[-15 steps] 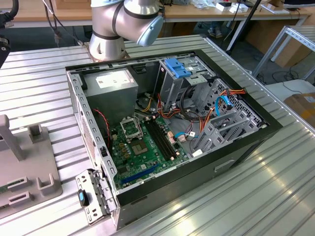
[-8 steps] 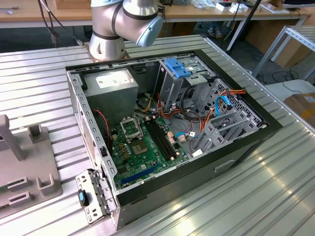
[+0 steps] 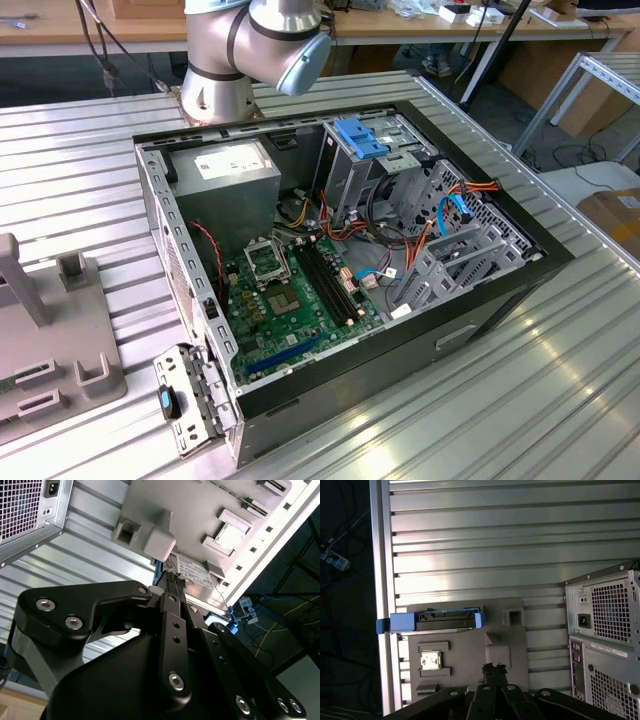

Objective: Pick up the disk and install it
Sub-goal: 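Reach for the disk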

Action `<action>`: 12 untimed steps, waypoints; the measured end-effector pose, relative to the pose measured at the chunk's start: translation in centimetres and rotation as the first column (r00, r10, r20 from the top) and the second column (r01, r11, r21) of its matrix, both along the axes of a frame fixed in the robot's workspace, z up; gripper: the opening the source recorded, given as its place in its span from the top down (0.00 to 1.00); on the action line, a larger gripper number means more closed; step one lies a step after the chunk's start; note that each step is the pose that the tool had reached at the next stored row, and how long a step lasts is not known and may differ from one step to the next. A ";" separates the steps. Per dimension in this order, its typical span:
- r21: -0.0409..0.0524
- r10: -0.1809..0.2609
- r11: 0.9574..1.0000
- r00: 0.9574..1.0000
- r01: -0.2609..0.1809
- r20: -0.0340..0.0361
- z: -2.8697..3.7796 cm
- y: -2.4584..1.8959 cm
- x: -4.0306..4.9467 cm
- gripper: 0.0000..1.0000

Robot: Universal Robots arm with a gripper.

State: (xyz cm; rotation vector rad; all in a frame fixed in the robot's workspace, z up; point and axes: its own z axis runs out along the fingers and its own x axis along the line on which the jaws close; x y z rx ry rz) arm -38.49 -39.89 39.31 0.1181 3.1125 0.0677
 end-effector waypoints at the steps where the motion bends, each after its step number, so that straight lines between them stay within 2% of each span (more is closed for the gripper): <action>1: 0.000 0.000 1.000 1.000 0.000 0.000 0.00 0.00 -0.01 0.89; 3: 0.000 0.000 1.000 1.000 0.000 0.000 0.00 0.00 -0.05 0.89; 5: 0.000 0.000 1.000 1.000 0.000 0.000 0.00 0.00 -0.47 0.89; 12: 0.000 0.000 1.000 1.000 0.000 0.000 0.00 0.00 -0.64 0.89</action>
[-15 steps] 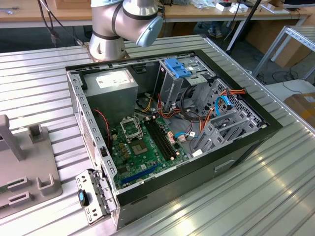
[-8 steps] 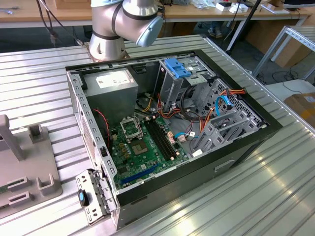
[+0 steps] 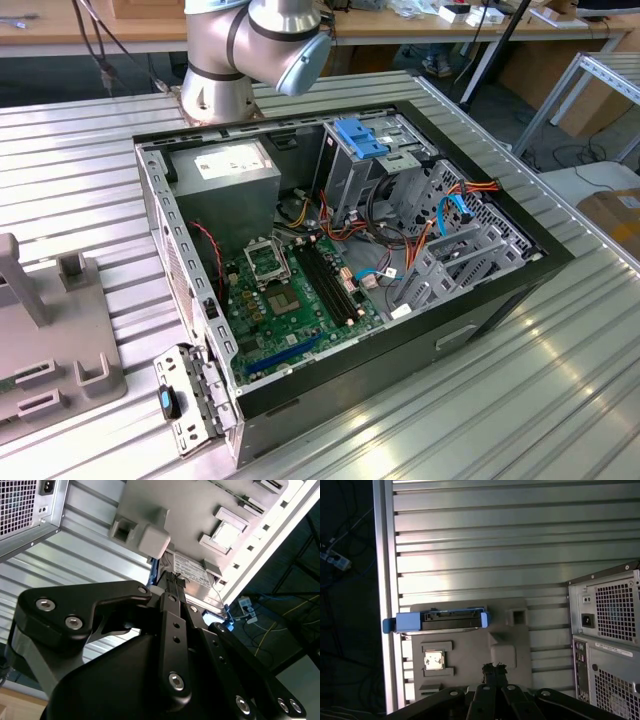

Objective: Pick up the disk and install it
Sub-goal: 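Reach for the disk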

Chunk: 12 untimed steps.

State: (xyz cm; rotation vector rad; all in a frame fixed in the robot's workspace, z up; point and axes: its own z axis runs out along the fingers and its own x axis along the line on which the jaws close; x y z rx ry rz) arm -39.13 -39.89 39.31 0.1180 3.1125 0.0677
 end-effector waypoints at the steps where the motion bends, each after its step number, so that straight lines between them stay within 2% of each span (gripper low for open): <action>1: 0.000 0.000 1.000 1.000 0.000 0.000 0.00 0.00 -0.10 0.89; 12: 0.000 0.000 1.000 1.000 0.000 0.000 0.00 0.00 -0.25 0.89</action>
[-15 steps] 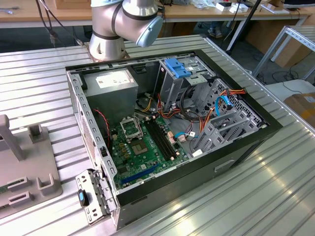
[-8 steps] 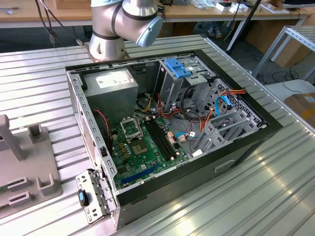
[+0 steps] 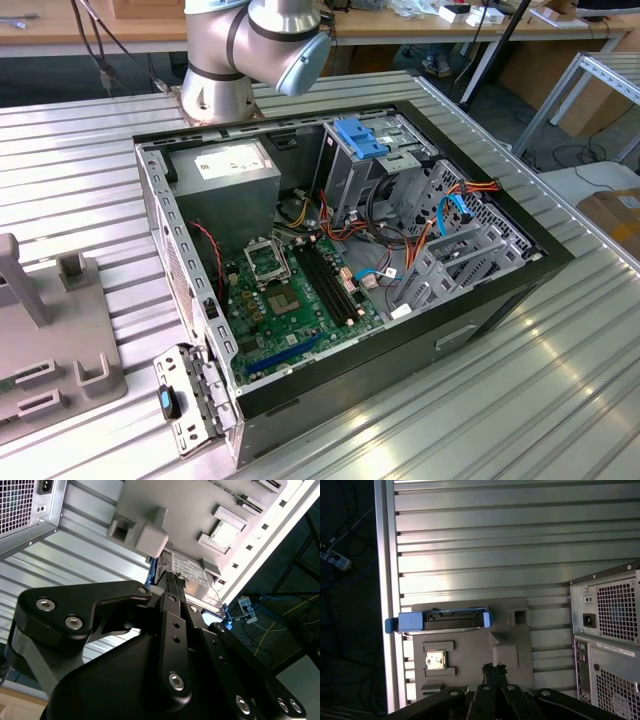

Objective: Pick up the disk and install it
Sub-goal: 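Reach for the disk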

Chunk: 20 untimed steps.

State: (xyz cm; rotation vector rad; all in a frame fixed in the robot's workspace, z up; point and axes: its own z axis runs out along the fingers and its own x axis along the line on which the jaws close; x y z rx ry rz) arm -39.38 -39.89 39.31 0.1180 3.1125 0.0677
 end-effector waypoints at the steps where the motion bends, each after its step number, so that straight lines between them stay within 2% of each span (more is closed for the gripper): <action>1: 0.000 0.000 1.000 1.000 0.000 0.000 0.00 0.00 -0.02 0.89; 5: 0.000 0.000 1.000 1.000 0.000 0.000 0.01 0.00 -0.73 0.89; 11: 0.000 0.000 1.000 1.000 0.000 0.000 0.00 0.00 -3.15 0.89; 20: 0.000 0.000 1.000 1.000 0.000 0.000 0.00 0.00 -3.35 0.89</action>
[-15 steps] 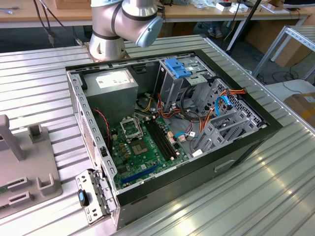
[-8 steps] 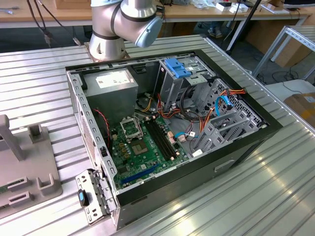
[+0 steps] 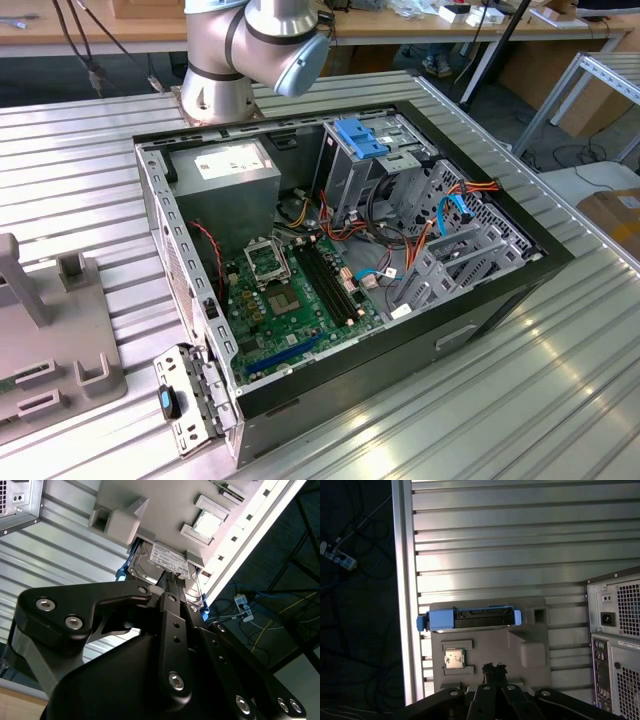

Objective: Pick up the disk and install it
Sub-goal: 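Reach for the disk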

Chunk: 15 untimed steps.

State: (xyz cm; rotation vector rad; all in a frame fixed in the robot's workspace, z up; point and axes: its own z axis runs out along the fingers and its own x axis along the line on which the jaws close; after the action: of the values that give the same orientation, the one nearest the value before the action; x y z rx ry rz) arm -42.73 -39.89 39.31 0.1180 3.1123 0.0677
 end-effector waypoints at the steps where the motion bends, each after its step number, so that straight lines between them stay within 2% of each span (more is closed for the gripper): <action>1: 0.000 0.000 1.000 1.000 0.000 0.000 0.00 0.00 0.00 0.89; 15: 0.000 0.008 1.000 1.000 -0.008 -0.001 0.00 0.00 -0.02 0.89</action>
State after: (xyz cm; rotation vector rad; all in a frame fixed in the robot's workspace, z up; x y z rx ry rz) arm -42.75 -39.89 39.31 0.1060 3.1140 0.0678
